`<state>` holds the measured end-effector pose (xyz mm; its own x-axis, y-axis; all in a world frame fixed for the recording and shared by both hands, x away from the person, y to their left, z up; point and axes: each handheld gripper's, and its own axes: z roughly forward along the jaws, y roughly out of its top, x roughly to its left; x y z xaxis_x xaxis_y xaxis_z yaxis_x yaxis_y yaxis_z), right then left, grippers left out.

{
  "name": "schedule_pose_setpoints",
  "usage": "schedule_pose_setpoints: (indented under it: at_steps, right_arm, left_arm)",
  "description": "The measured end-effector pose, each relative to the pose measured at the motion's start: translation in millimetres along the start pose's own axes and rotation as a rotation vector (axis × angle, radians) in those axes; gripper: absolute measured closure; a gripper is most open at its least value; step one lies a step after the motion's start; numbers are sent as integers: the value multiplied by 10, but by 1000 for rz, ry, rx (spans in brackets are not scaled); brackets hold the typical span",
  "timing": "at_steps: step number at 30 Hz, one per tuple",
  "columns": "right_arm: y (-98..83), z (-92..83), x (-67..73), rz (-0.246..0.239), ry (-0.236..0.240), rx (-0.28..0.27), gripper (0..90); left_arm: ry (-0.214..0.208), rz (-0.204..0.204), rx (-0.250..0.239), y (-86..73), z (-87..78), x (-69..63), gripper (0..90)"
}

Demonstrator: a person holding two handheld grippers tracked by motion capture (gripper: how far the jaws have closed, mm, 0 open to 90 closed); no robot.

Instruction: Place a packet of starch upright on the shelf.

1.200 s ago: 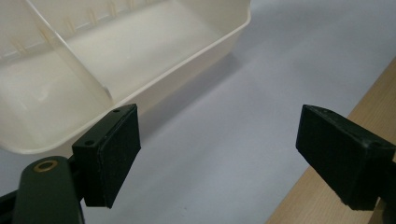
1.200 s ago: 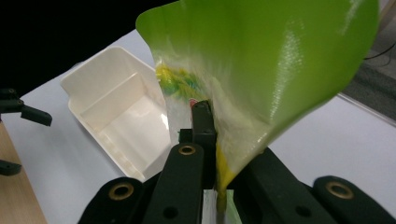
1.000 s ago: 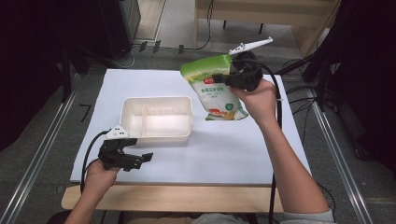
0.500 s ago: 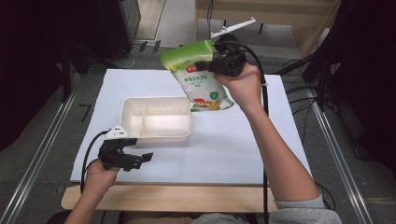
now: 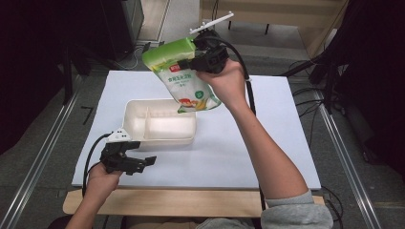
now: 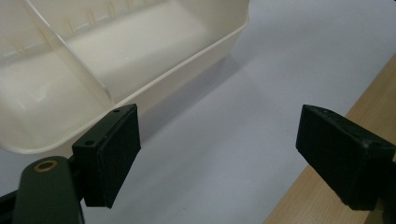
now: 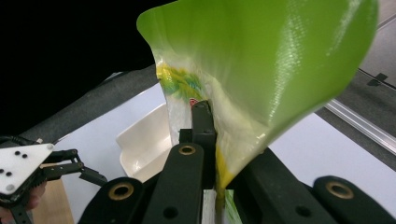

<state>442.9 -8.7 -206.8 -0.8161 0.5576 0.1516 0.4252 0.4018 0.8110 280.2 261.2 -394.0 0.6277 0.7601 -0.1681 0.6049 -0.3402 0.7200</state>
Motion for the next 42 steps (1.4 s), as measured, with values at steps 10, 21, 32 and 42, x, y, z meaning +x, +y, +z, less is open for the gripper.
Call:
schedule_pose_setpoints:
  at_steps: [10,21,32,42]
  right_arm:
    - [134,303,165,-13,20,20,900]
    - [153,747,333,-23,27,63,900]
    - [85,1209,490,-54,11,101,900]
    - [-129,1507,444,-50,3,134,900]
  left_arm:
    - [-3,0,-4,1,-16,6,146]
    - [-7,-5,-7,3,-13,1,147]
    - [-9,-5,-5,4,-24,10,147]
    - [-10,-3,-1,4,-28,14,146]
